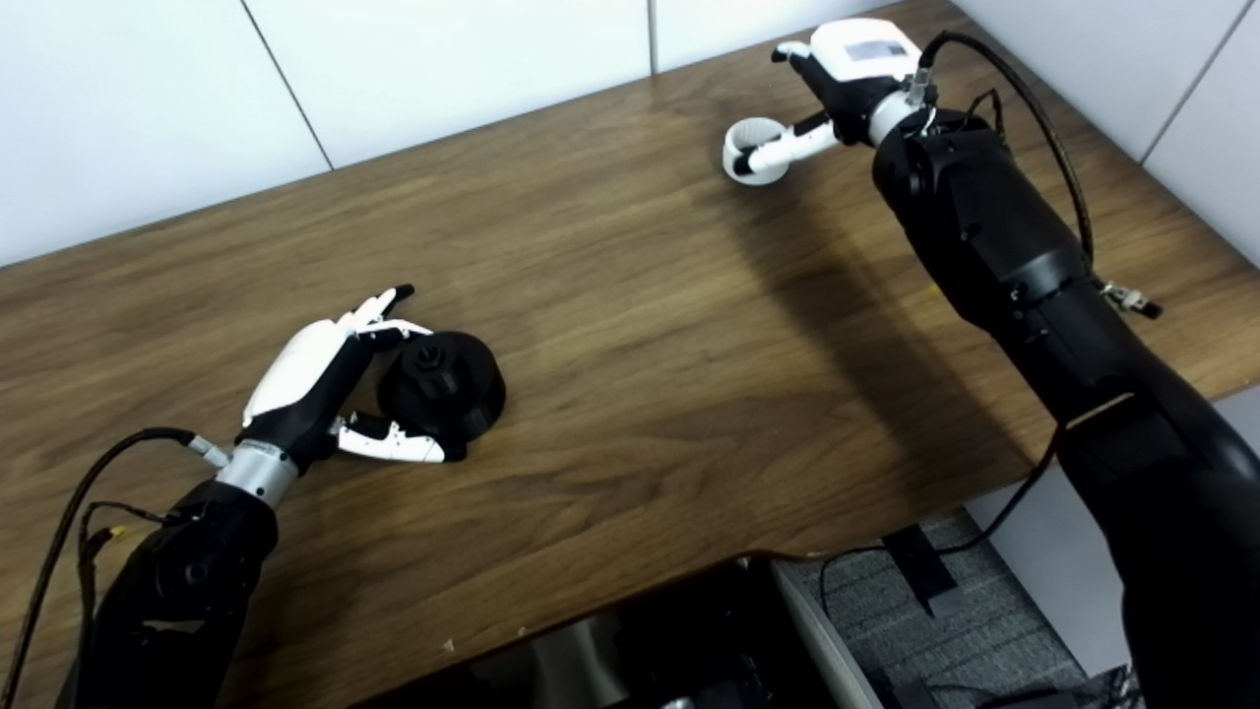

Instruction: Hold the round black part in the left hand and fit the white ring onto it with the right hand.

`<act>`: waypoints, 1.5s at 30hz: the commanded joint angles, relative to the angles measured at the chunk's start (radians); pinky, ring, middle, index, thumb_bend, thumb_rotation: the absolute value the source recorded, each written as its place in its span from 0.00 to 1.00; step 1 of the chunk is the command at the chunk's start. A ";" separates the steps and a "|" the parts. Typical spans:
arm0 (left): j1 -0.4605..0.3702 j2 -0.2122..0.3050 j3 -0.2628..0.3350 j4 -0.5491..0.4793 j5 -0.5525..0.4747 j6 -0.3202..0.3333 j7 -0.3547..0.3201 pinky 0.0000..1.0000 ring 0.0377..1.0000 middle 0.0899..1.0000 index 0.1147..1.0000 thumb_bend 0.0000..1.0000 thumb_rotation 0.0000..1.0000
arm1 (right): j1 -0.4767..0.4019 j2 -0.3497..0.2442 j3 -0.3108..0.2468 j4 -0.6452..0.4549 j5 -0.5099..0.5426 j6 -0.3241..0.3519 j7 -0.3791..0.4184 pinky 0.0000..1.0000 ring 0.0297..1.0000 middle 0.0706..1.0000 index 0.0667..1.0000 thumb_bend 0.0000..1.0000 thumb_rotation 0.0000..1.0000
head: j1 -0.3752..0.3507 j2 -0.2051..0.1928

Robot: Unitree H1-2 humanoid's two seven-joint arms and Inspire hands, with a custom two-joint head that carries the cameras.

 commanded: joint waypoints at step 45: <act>-0.002 0.013 0.009 -0.004 0.017 -0.021 -0.005 1.00 1.00 1.00 0.59 1.00 0.33 | -0.218 0.023 0.149 0.181 0.008 -0.002 0.052 0.88 0.91 0.89 0.94 0.87 0.42 | 0.045 -0.003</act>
